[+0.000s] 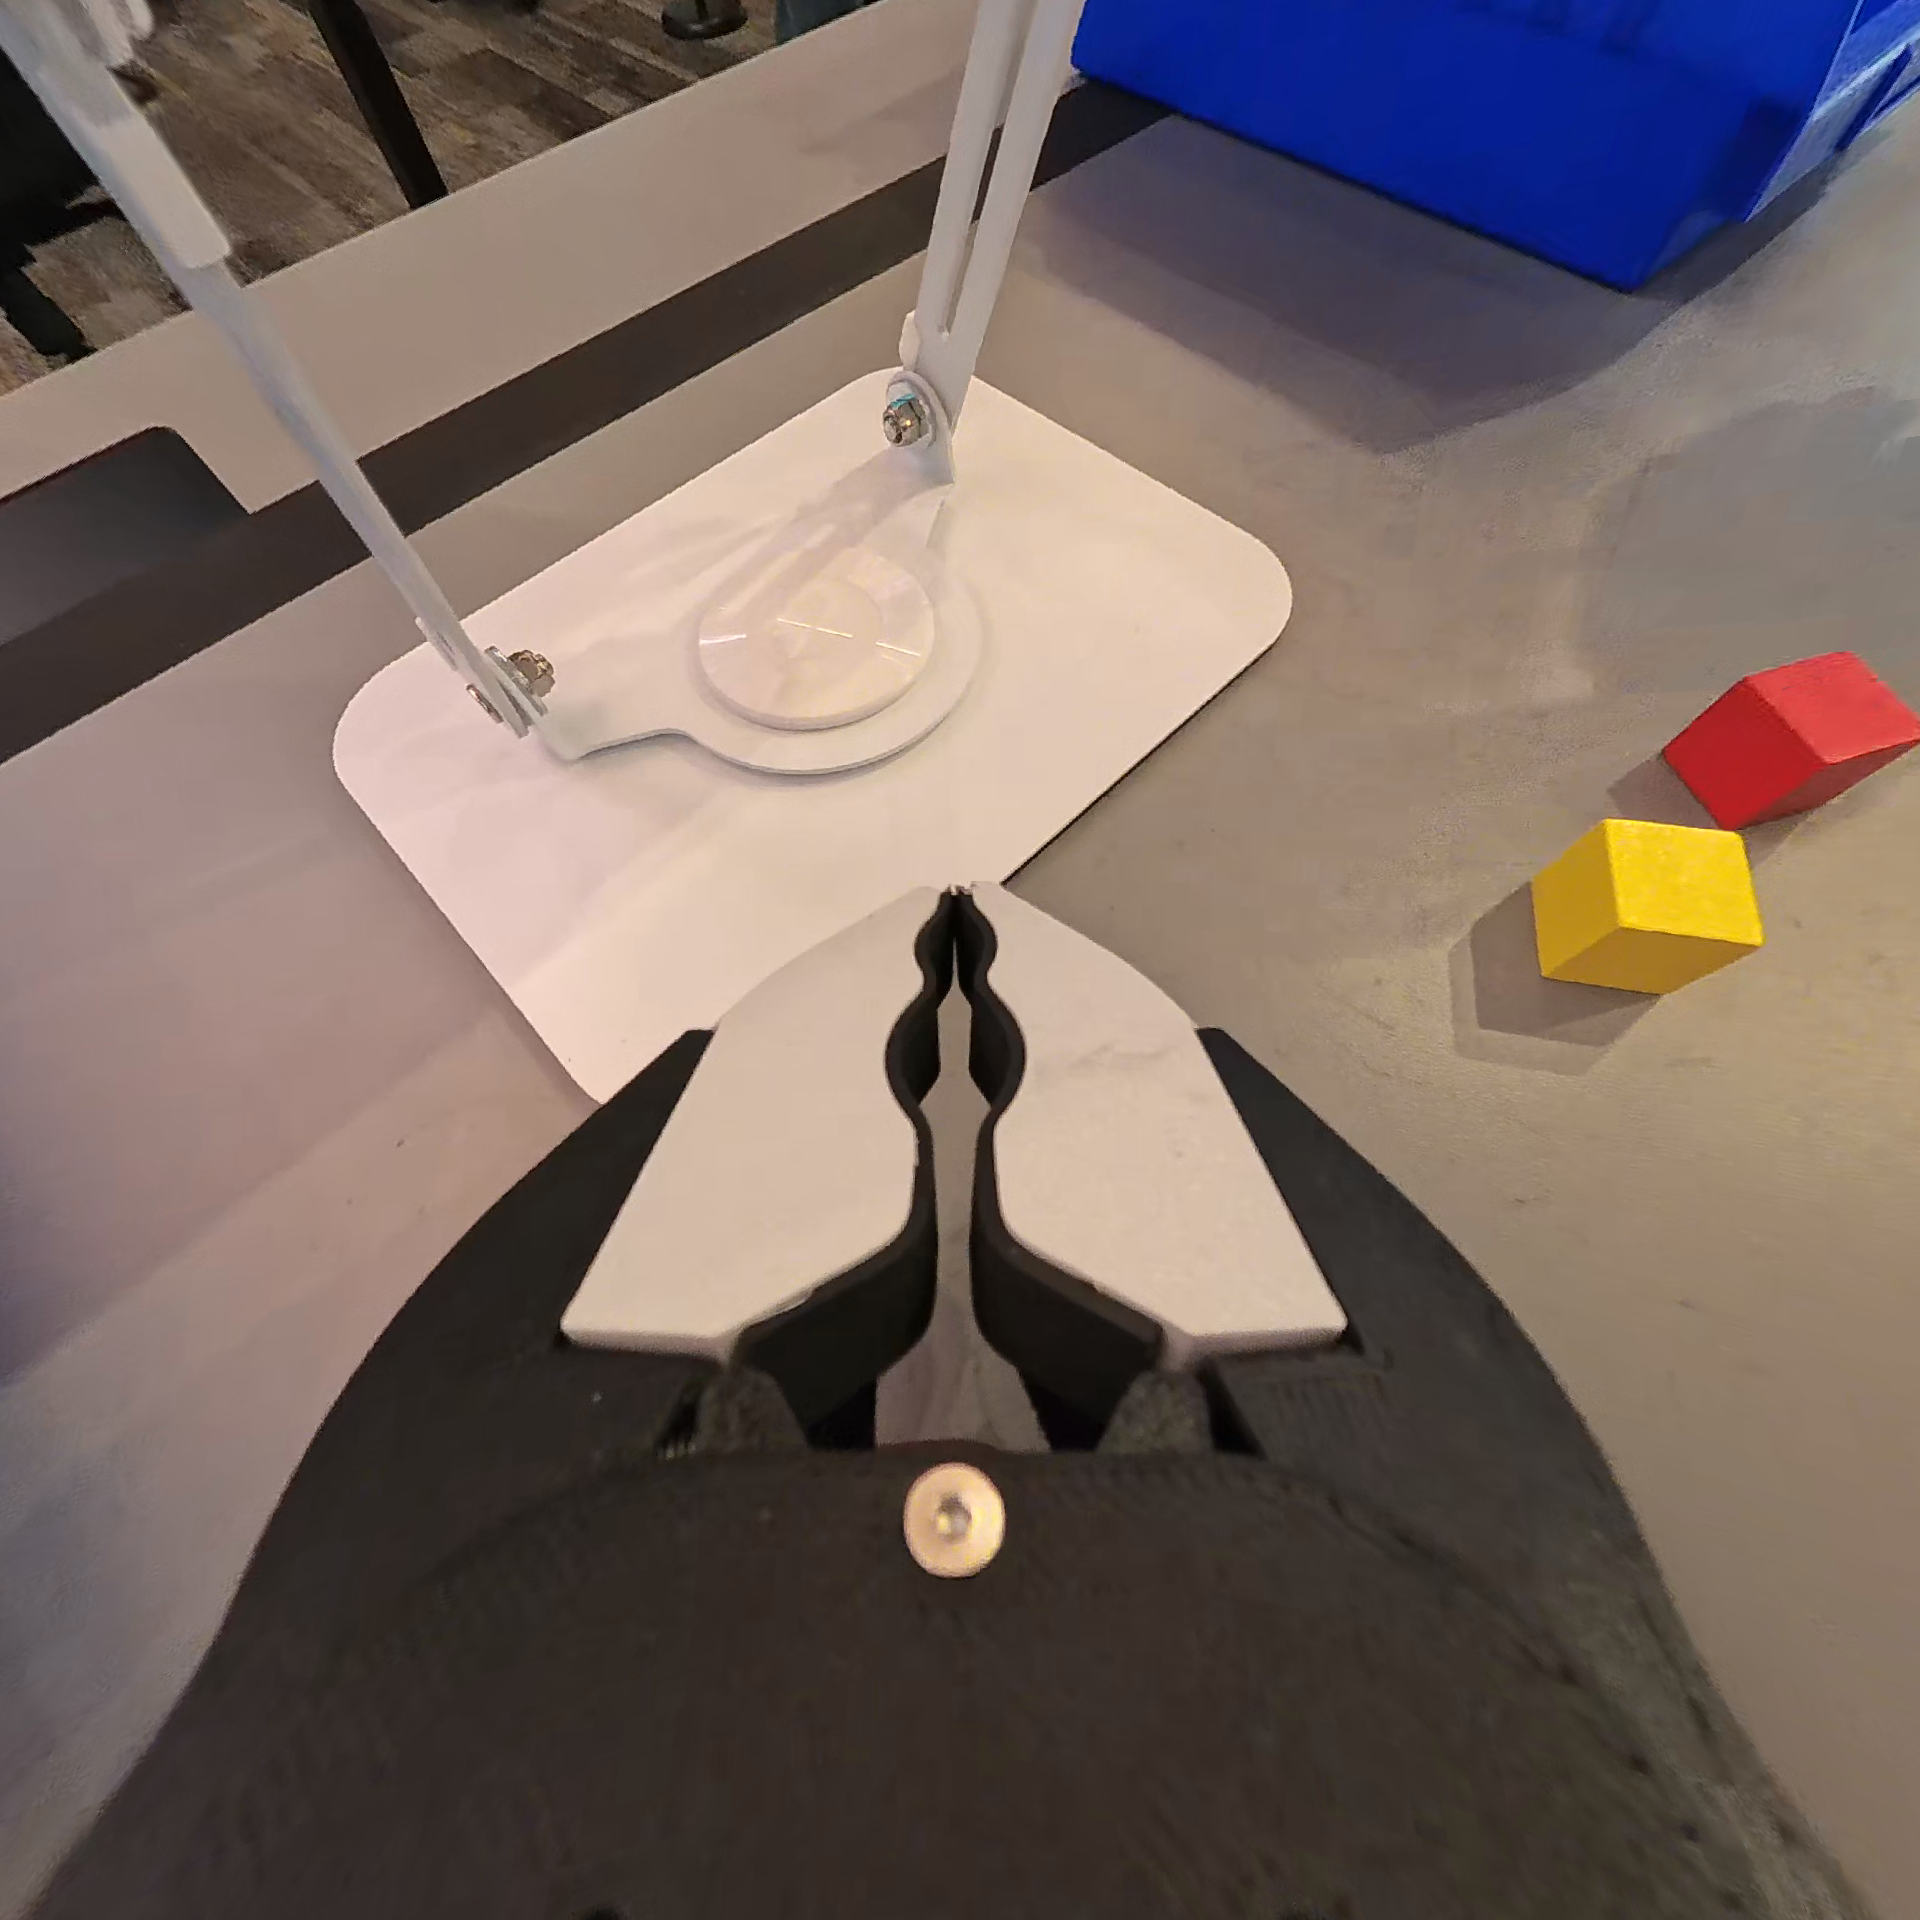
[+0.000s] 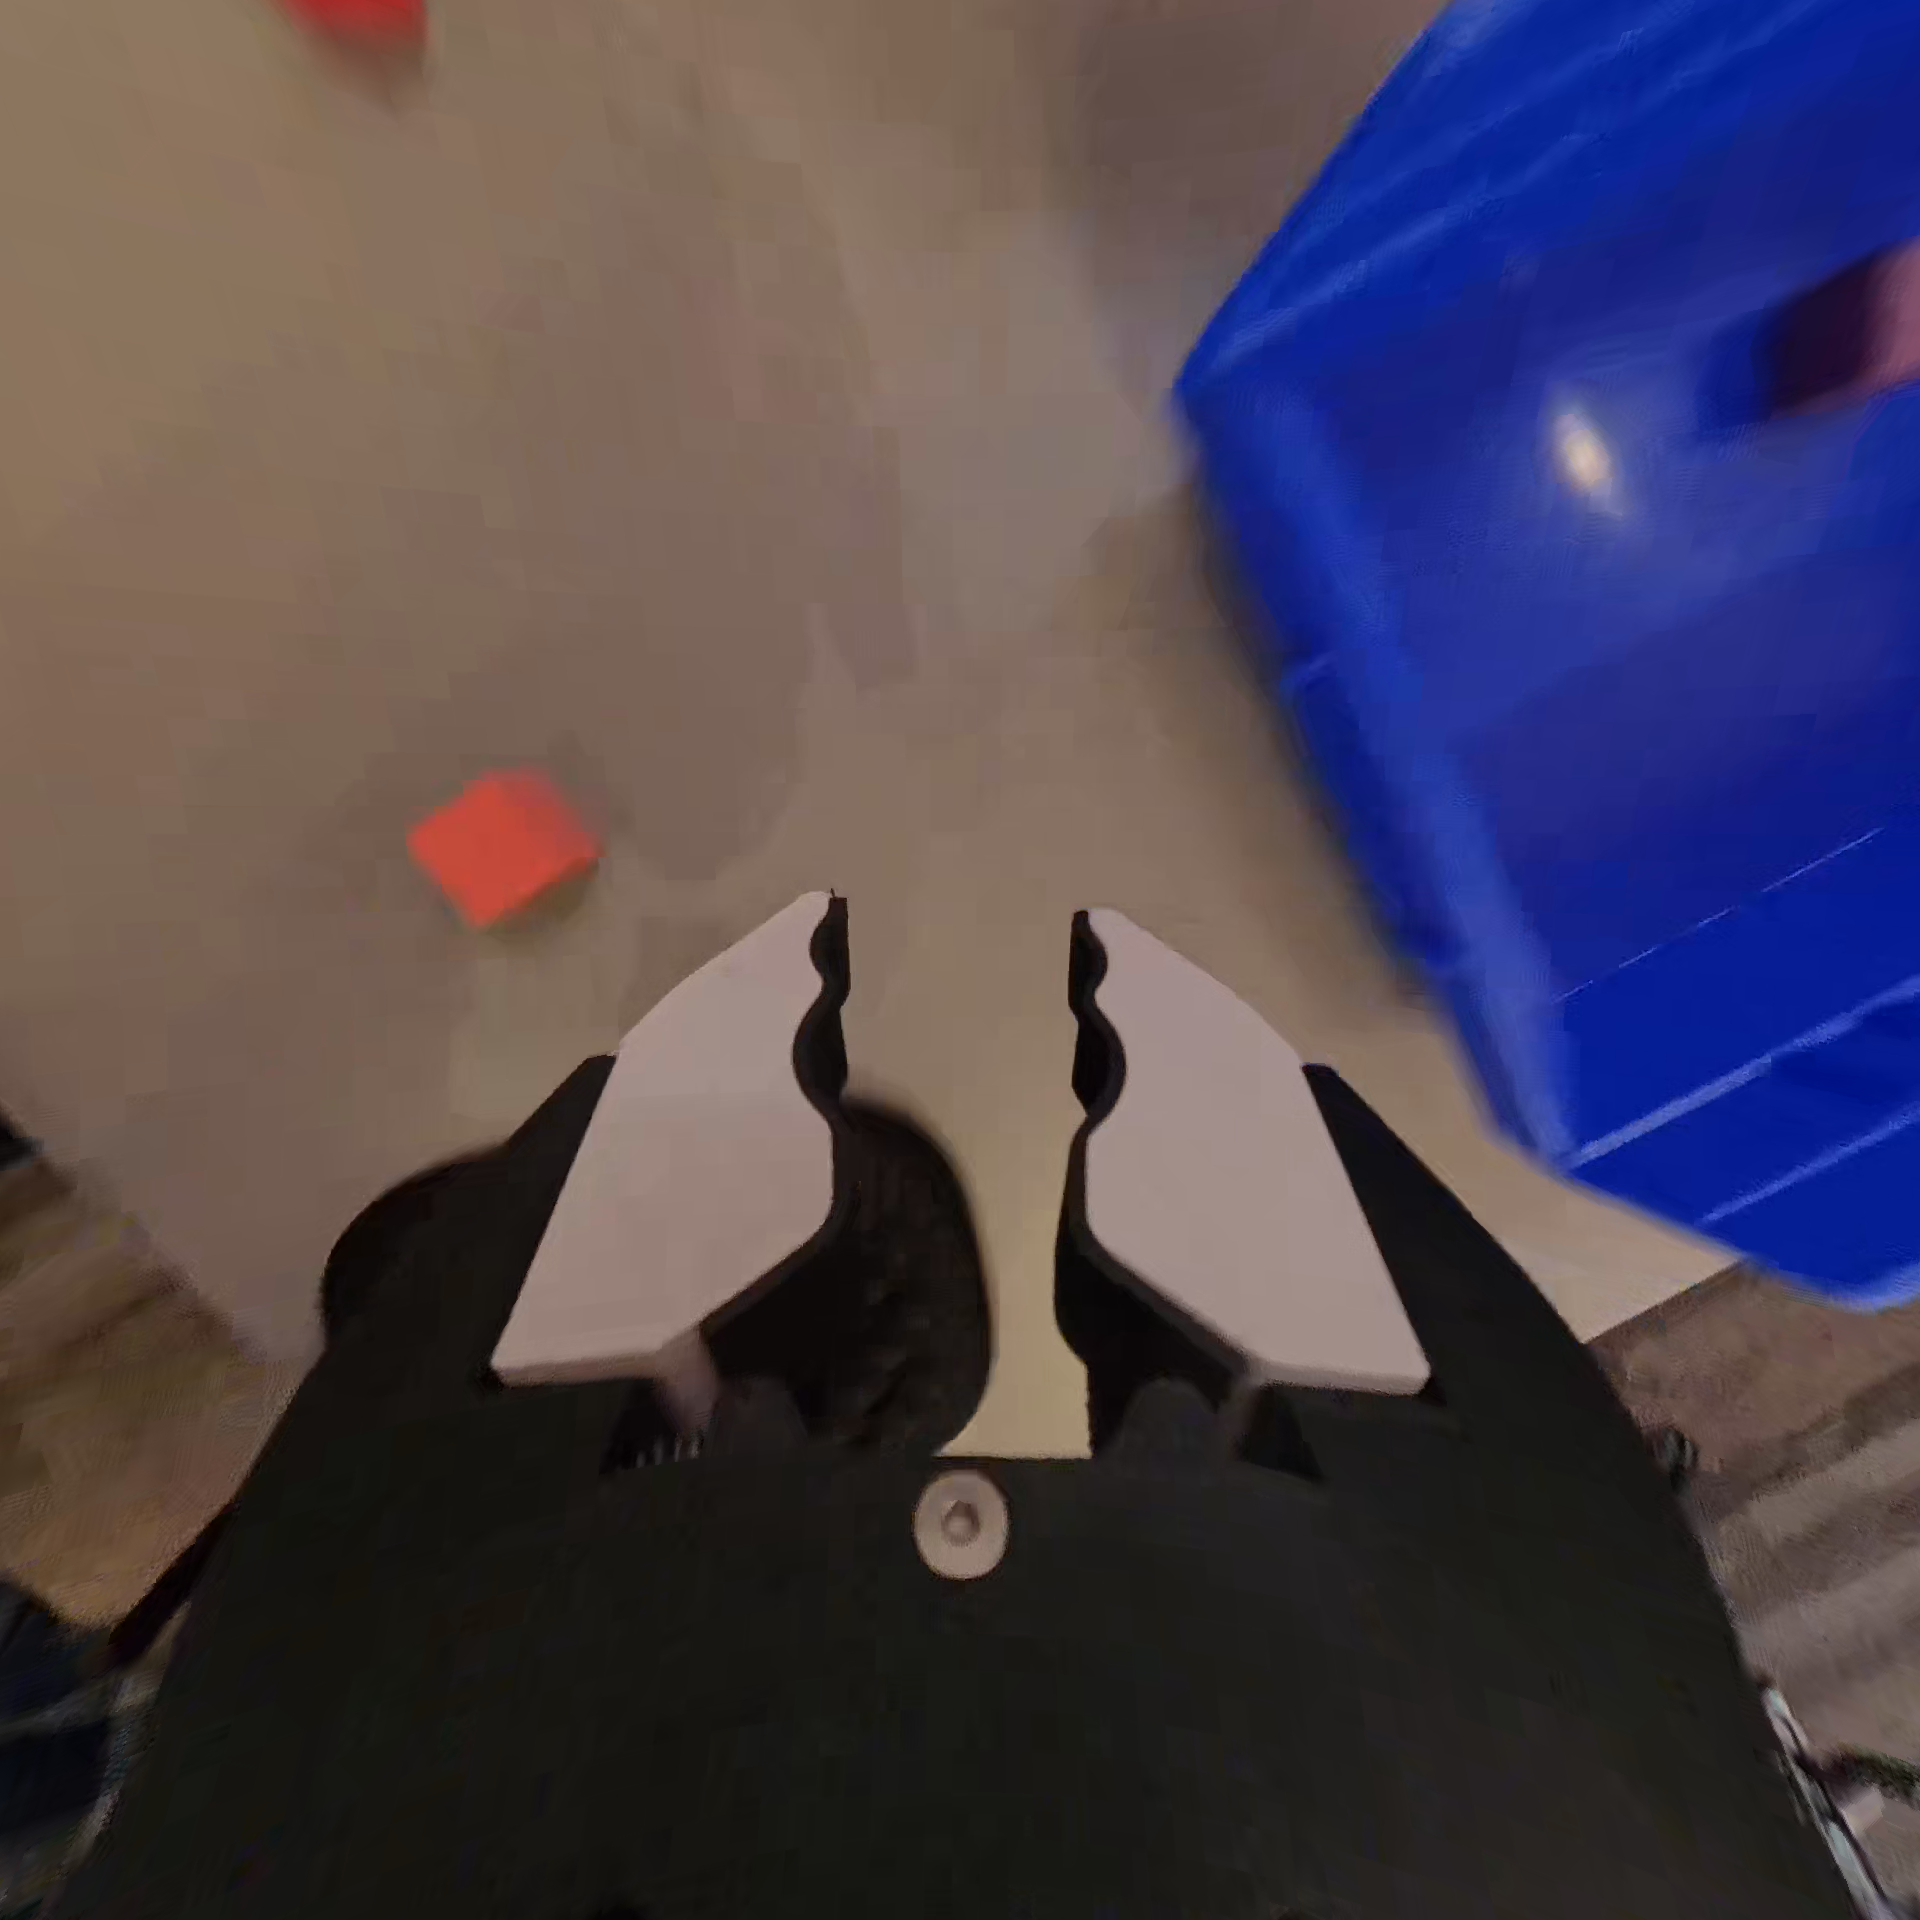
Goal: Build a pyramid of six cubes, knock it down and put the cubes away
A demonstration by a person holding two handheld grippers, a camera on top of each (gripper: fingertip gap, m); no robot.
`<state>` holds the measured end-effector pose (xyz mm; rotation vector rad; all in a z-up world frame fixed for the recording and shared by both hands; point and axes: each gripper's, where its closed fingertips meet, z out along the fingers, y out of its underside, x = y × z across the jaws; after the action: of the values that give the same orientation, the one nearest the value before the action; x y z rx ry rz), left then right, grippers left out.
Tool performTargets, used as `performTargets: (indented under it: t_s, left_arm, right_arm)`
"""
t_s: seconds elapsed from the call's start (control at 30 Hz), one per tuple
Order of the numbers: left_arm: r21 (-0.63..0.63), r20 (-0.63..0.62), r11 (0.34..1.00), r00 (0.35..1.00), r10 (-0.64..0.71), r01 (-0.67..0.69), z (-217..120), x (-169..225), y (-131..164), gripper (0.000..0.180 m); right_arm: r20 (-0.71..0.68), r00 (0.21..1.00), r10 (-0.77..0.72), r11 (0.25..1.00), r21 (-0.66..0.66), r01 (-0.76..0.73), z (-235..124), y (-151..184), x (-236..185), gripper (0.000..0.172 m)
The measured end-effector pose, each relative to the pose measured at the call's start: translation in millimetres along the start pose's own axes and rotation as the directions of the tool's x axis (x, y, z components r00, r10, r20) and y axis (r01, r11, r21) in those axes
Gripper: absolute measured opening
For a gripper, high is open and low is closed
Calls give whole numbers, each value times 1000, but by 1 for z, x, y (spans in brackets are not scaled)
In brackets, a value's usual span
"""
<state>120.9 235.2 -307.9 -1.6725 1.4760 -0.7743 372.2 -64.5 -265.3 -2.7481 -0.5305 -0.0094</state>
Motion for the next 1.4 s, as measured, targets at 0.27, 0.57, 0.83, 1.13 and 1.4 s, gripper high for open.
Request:
performTargets:
  t_s: [0.27,0.57,0.83,1.13,1.4]
  left_arm:
    - [-10,26,1000,999,21,-21,1,-1,1,0]
    - [-31,44,998,998,48,-47,3,0,3,0]
    - [-15,18,1000,1000,22,-22,1,1,2,0]
    - [-18,-21,1000,1000,20,-20,2,4,2,0]
    - [-13,-27,1000,1000,11,-11,1,4,2,0]
  right_arm:
    - [116,993,15,982,-189,7,37,70,-64,50]
    - [-123,990,64,997,55,-58,2,-14,30,28]
    - [-289,886,363,925,-4,-380,46,-50,206,29]
    - [-302,826,476,866,-6,-501,78,-44,237,43]
    - [-100,974,205,972,139,-191,-1,-76,83,38]
